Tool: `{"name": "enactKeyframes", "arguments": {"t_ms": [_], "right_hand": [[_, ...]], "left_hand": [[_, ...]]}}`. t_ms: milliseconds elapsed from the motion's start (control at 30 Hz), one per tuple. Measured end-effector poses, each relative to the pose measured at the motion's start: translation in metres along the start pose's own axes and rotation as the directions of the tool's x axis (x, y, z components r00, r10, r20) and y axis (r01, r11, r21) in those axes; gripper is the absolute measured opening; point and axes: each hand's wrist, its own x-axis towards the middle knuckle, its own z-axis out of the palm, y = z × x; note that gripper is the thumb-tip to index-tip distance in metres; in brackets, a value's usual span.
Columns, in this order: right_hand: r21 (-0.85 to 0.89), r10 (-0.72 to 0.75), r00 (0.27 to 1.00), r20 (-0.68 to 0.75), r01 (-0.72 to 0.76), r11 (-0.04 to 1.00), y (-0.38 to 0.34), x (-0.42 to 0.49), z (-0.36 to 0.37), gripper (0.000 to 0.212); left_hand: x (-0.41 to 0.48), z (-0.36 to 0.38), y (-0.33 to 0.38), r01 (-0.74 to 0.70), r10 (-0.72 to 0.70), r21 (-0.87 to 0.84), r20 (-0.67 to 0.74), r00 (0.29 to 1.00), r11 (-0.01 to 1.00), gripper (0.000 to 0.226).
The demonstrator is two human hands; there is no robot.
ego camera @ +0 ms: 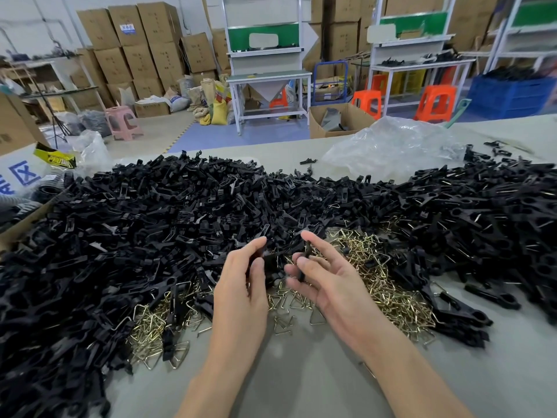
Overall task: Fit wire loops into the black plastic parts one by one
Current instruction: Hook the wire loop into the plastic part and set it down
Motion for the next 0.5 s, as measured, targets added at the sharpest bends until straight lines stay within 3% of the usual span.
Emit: {"name": "enactKeyframes", "arguments": {"t_ms": [167, 500], "right_hand": [[-0.155, -0.006, 1.000, -0.013, 0.004, 0.988, 0.0006, 0.0000, 0.0020, 0.044], [-0.267, -0.022, 0.997, 0.068, 0.040, 0.963, 0.0026, 0.0001, -0.0002, 0.042]], "left_hand": [[0.0000, 0.0066, 0.0083, 0.238, -0.216, -0.338, 0.100, 0.971, 0.911, 0.028], [0.0023, 0.0048, 0.0102, 0.303, -0.270, -0.428, 0.137, 0.953, 0.851, 0.029]]}}
